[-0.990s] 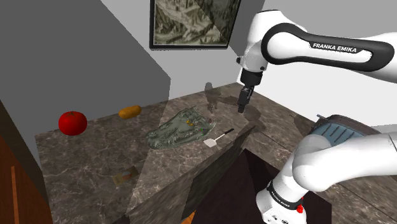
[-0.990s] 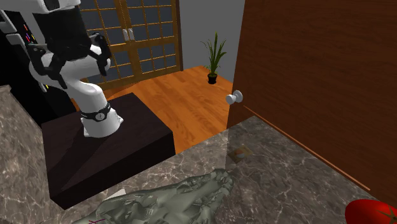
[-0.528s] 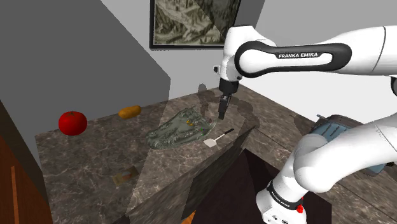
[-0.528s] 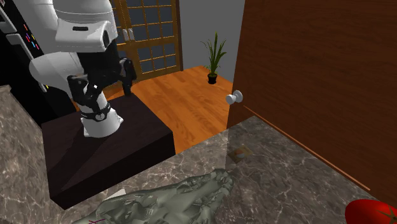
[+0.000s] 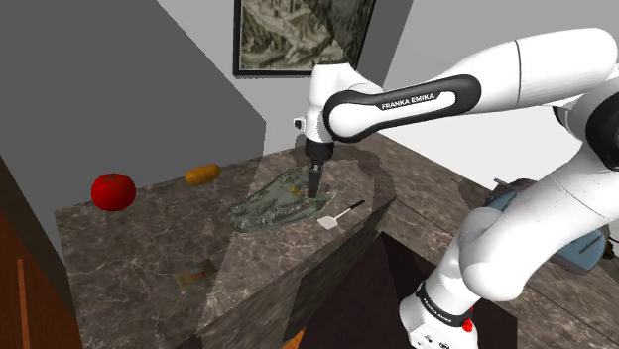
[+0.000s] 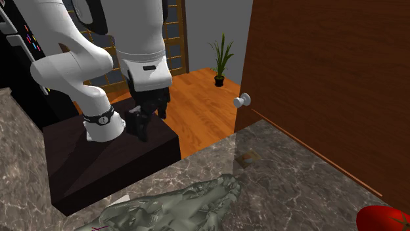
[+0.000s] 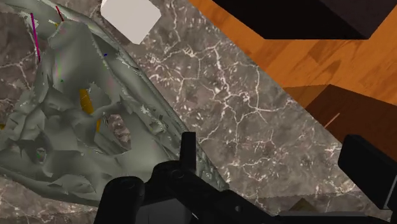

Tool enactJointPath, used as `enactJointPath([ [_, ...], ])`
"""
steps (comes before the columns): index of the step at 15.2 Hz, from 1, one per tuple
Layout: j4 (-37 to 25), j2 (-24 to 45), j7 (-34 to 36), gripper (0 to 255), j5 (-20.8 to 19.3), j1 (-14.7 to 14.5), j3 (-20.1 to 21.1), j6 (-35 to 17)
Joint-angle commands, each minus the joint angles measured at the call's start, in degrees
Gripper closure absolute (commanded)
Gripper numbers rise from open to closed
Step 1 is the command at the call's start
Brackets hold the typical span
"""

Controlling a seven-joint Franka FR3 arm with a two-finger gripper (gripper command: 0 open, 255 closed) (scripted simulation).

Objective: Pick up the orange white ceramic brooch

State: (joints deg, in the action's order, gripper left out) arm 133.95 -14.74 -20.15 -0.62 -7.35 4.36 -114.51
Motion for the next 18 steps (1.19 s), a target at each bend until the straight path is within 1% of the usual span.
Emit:
enactJointPath([
  [1,-1.21,3.63,-1.36,0,-0.04,-0.86,0.68,-2.82],
  [9,-9.07,18.47,-5.72,0,-1.52,-4.03,3.76,-11.02],
  [18,-20.69,34.56,-9.35,0,-5.53,-8.21,6.87,-16.54],
])
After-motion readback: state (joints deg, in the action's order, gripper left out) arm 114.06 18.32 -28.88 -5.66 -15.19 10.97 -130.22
